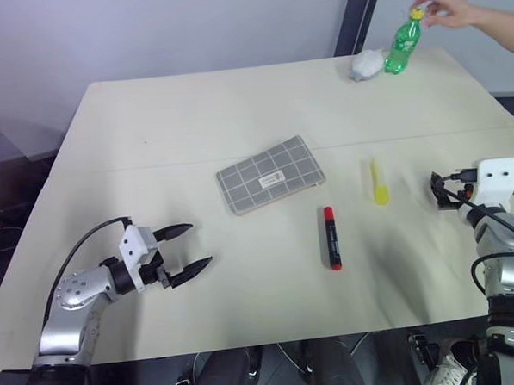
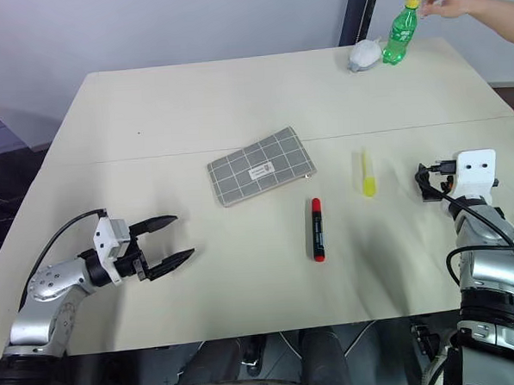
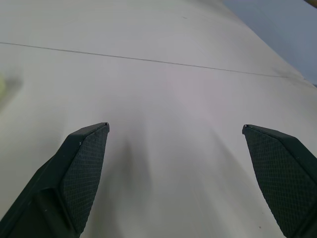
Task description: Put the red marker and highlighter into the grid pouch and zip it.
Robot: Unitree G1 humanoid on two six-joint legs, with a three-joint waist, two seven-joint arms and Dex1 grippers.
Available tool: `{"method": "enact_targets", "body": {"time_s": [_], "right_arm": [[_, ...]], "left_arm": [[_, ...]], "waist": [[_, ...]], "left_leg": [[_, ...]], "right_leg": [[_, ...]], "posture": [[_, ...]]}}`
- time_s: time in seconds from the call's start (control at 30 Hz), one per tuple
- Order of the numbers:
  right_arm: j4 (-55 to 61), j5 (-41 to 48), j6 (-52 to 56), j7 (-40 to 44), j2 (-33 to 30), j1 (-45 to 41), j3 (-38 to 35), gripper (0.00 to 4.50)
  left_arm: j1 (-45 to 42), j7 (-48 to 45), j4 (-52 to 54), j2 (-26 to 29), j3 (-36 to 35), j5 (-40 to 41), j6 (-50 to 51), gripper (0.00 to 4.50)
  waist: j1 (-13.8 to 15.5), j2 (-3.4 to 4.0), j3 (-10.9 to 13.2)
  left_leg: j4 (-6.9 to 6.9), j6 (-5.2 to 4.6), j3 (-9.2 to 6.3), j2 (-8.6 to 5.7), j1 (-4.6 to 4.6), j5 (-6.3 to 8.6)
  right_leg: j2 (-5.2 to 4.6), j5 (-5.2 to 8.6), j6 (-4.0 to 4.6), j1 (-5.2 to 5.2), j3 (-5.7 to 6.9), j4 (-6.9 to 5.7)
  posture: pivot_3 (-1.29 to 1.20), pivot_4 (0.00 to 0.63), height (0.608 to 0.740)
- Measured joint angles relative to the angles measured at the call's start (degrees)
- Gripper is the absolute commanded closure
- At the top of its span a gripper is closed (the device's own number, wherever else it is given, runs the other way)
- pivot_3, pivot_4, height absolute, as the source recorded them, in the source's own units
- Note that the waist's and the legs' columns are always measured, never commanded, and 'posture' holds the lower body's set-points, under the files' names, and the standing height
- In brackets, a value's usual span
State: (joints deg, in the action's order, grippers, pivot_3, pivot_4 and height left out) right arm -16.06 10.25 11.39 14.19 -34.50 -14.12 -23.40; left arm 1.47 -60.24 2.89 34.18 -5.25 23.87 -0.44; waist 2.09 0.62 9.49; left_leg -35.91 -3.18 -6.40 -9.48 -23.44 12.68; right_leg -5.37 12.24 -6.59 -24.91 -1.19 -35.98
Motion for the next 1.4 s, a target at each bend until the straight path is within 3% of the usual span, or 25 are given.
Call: {"method": "enact_targets", "body": {"time_s": [0.8, 1.03, 1.17, 1.37, 1.4], "right_arm": [[0.0, -0.25, -0.42, 0.24, 0.01, 0.0, 0.08, 0.03], [0.0, -0.43, -0.51, 0.39, 0.01, 0.01, 0.17, 0.03], [0.6, 0.61, -0.38, 3.46, 0.12, 0.17, 1.07, 1.32], [6.98, 1.0, 1.33, 5.22, 8.3, -6.78, 10.49, 4.47], [6.9, 0.38, 1.51, 4.85, 10.88, -8.88, 12.65, 4.47]], "left_arm": [[-0.03, -0.8, -0.36, -0.51, 0.0, -0.75, -0.19, 0.0], [0.5, -3.09, -3.23, -0.51, -0.01, -1.02, -5.13, 0.0], [-2.49, -2.78, -9.42, -0.63, -0.08, -3.51, -10.4, 0.0], [-18.23, 0.62, -24.59, -0.65, 2.03, -13.94, -28.87, 0.0], [-20.56, 0.95, -28.45, -0.91, 3.16, -16.05, -31.95, 0.0]], "waist": [[0.0, 0.0, 0.0], [0.0, 0.0, 0.0], [0.08, -0.01, 0.03], [-0.56, -0.06, 0.05], [-0.87, -0.07, 0.06]], "left_leg": [[0.0, 0.0, 0.0, 0.0, 0.0, 0.0], [0.02, 0.0, 0.0, 0.0, 0.0, 0.0], [0.02, 0.0, -0.02, 0.0, 0.0, 0.0], [-0.07, 0.02, -0.01, 0.02, 0.08, -0.01], [-0.04, 0.03, -0.01, 0.02, 0.07, -0.02]], "right_leg": [[0.0, 0.0, -0.01, 0.0, 0.0, 0.0], [-0.01, 0.01, 0.0, -0.01, 0.0, 0.01], [-0.01, 0.01, 0.0, 0.0, 0.01, 0.01], [-0.05, -0.06, 0.04, 0.02, 0.08, -0.01], [-0.04, -0.06, 0.04, -0.04, 0.09, 0.0]], "posture": [[0.0, 0.15, 0.739], [0.0, 0.15, 0.739], [0.0, 0.15, 0.739], [0.0, 0.15, 0.739], [0.0, 0.15, 0.739]]}}
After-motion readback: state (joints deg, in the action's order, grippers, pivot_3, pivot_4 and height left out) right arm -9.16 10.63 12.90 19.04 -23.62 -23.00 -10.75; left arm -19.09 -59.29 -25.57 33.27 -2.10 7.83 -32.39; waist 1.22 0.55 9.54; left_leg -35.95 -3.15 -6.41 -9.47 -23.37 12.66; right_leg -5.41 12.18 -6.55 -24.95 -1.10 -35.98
